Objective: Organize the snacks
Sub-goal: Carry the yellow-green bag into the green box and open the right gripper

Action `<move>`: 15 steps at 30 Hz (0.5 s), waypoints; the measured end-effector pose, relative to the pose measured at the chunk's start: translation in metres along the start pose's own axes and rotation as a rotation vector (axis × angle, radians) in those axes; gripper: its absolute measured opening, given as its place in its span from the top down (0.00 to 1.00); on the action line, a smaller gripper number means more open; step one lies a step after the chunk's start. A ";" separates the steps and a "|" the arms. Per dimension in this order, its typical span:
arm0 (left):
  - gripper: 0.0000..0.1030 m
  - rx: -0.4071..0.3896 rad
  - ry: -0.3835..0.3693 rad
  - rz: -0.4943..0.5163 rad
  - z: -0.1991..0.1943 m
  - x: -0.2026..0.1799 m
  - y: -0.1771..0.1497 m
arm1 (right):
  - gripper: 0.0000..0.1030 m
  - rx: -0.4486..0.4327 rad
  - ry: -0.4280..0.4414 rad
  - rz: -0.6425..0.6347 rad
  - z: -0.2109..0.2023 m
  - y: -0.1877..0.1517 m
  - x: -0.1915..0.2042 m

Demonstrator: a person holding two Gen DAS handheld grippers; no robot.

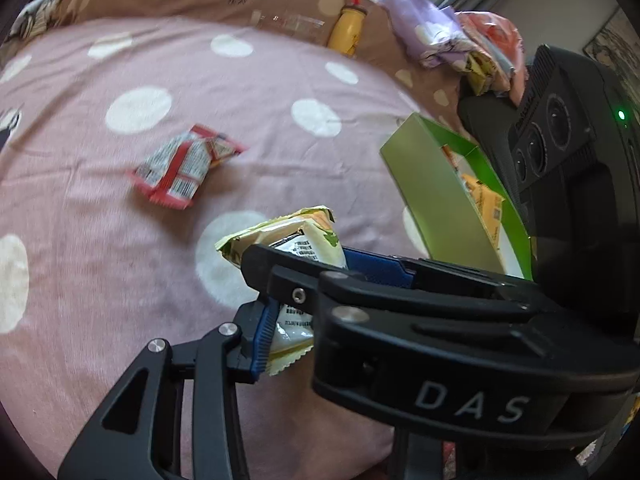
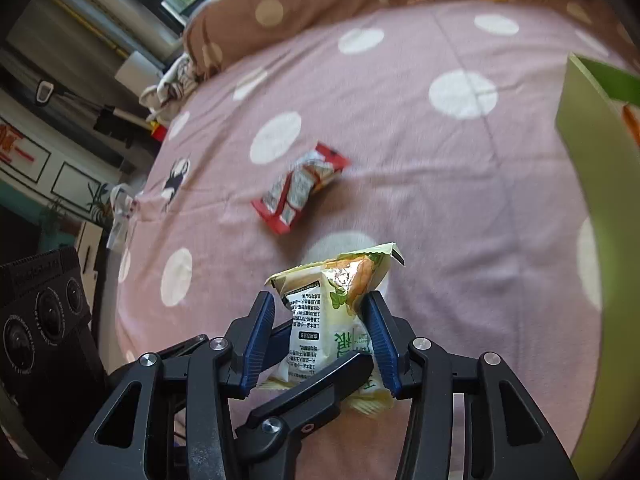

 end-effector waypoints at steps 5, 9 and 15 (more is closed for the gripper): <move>0.67 -0.097 0.015 0.091 -0.017 -0.034 0.019 | 0.51 -0.132 0.009 0.002 -0.043 0.010 -0.007; 0.67 -0.156 0.013 0.182 -0.023 -0.071 0.035 | 0.51 -0.262 0.030 0.041 -0.087 0.015 -0.024; 0.68 -0.163 0.004 0.298 -0.011 -0.127 0.051 | 0.51 -0.386 0.062 0.139 -0.134 0.012 -0.069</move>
Point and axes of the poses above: each gripper's, at about its wrist camera, not at the fingertips, and z roughly the way its jaws point, x to its left, y to its top, the point moved 10 cm from there along z, roughly the way its jaws point, and after that the axes turned 13 degrees about x, right-handed, at the moved point
